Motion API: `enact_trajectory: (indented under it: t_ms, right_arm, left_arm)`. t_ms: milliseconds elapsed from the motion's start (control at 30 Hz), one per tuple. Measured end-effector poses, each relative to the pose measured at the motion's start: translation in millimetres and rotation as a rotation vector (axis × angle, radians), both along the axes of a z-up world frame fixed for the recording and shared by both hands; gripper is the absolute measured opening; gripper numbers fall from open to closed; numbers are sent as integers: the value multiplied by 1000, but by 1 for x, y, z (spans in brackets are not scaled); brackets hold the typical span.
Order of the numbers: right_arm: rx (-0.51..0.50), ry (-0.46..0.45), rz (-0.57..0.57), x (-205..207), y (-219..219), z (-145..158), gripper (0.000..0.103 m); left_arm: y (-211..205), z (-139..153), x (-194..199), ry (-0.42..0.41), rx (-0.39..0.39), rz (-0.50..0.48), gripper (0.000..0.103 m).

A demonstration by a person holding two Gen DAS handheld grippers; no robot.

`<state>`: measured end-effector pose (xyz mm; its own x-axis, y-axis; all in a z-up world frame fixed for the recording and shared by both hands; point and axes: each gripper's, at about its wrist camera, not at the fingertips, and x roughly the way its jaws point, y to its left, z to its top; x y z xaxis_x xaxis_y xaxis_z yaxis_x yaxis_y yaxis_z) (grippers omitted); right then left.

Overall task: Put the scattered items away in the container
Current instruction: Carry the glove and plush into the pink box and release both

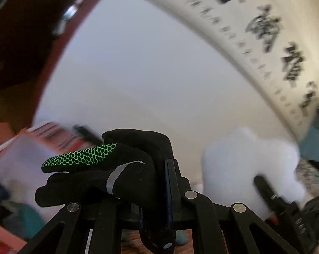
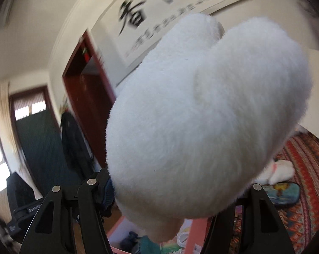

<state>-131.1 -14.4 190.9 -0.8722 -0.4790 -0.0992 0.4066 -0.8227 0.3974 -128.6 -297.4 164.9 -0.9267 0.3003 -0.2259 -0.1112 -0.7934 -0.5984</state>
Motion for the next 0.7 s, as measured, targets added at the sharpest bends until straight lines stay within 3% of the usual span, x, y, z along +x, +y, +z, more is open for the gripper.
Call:
enact_trajectory:
  t_ms: [100, 200, 300, 400, 500, 700]
  right_arm:
    - [139, -24, 11, -31, -47, -25, 67]
    - [270, -99, 94, -73, -99, -60, 69]
    - [412, -186, 230, -113, -144, -98, 80]
    - [558, -184, 130, -123, -162, -125, 85]
    - [590, -126, 75, -116, -159, -126, 88]
    - [573, -47, 46, -106, -144, -91, 95]
  left_arm:
    - [-19, -30, -27, -81, -31, 12, 8]
    - [-34, -62, -65, -193, -81, 15, 9]
    - [-29, -96, -100, -373, -238, 89, 35]
    - [-33, -121, -124, -550, -377, 211, 72]
    - [-36, -125, -131, -560, -383, 206, 74]
    - [-17, -109, -121, -498, -395, 186, 82]
